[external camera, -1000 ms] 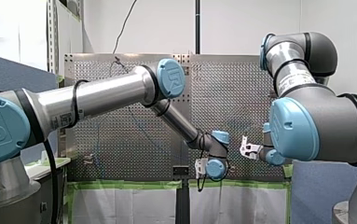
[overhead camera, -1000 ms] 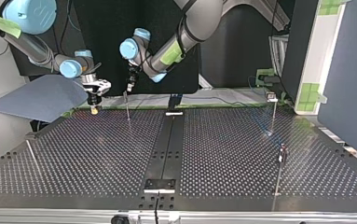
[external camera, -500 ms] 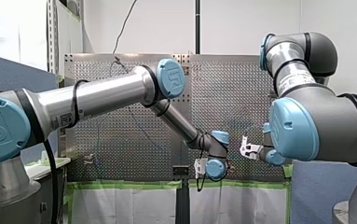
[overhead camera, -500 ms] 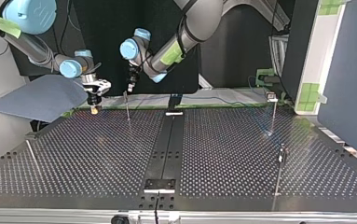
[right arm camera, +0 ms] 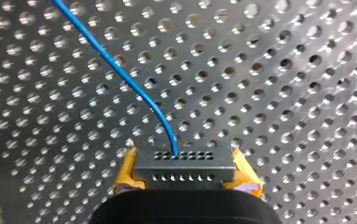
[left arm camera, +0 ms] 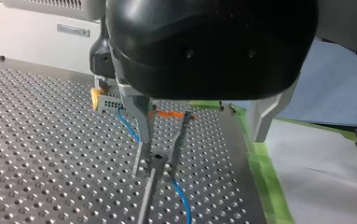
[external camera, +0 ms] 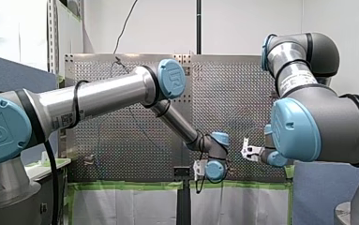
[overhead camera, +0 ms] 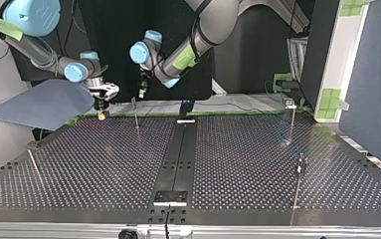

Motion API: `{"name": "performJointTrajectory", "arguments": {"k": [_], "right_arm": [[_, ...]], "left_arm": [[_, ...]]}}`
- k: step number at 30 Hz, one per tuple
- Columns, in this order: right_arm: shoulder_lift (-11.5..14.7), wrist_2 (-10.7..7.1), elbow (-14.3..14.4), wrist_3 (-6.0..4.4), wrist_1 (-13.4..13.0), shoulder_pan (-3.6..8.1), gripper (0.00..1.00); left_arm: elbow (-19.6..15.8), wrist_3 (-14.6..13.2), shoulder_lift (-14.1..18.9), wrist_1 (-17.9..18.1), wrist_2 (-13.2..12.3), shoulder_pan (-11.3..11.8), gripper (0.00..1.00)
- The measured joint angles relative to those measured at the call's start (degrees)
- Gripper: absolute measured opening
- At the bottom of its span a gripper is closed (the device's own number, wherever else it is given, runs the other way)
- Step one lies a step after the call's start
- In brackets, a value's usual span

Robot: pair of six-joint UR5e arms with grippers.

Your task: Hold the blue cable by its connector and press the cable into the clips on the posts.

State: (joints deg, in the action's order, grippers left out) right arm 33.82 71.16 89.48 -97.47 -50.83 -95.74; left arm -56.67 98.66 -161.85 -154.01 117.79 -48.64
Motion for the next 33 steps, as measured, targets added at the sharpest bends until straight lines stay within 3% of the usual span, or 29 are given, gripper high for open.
{"name": "performJointTrajectory", "arguments": {"k": [7,16,27,33], "right_arm": [[0.0,0.20,3.2,1.90,-0.3,0.56,0.00],[0.0,0.05,7.6,4.46,-2.2,1.36,0.00],[0.0,-0.96,13.4,5.77,-7.2,2.46,0.00],[0.0,-2.41,16.0,6.37,-8.6,3.20,0.00]], "left_arm": [[-2.9,0.0,1.7,1.0,2.3,-0.2,1.00],[-7.4,-0.4,4.9,3.6,2.6,-0.8,1.00],[-12.6,-0.6,8.7,6.4,3.0,-0.9,1.00],[-15.4,-0.6,11.0,8.0,3.2,-1.1,1.00]]}}
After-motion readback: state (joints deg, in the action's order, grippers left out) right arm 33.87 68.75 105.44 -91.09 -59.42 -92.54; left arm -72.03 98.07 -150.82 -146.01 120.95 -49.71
